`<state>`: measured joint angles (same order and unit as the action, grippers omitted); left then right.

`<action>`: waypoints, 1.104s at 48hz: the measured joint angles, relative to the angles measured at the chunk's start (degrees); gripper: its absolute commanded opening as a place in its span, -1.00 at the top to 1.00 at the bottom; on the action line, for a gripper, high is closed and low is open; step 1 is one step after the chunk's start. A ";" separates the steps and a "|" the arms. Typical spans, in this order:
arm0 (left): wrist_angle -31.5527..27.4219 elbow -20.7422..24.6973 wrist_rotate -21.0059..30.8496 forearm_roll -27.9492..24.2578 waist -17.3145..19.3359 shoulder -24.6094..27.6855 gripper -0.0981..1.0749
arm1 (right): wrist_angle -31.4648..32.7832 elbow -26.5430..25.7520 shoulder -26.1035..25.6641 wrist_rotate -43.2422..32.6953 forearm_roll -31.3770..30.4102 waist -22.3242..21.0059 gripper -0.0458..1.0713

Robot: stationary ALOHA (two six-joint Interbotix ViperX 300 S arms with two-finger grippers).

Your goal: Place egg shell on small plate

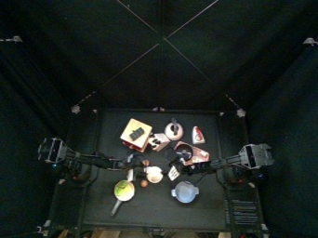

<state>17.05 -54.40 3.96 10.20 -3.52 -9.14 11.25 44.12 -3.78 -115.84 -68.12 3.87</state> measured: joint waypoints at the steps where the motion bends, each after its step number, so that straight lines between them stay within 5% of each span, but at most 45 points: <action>1: -0.35 0.09 -0.26 0.53 0.00 -0.26 -0.40 | 0.26 0.35 -0.53 -0.09 0.26 0.00 -0.76; 19: -12.83 5.80 -4.39 3.43 0.18 -1.67 -0.35 | 2.99 4.22 -5.80 0.00 1.67 0.53 -0.76; 38: -25.66 11.95 -4.31 -1.76 2.20 -1.14 -0.25 | 5.01 5.45 -7.73 0.00 1.23 0.62 -0.76; 53: -28.65 14.41 -4.31 -3.34 2.90 -1.32 -0.25 | 5.19 5.45 -7.73 0.00 0.79 0.62 -0.76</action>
<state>-11.60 -39.99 -0.35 6.86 -0.62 -10.46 16.44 49.57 -11.51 -115.84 -67.32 4.48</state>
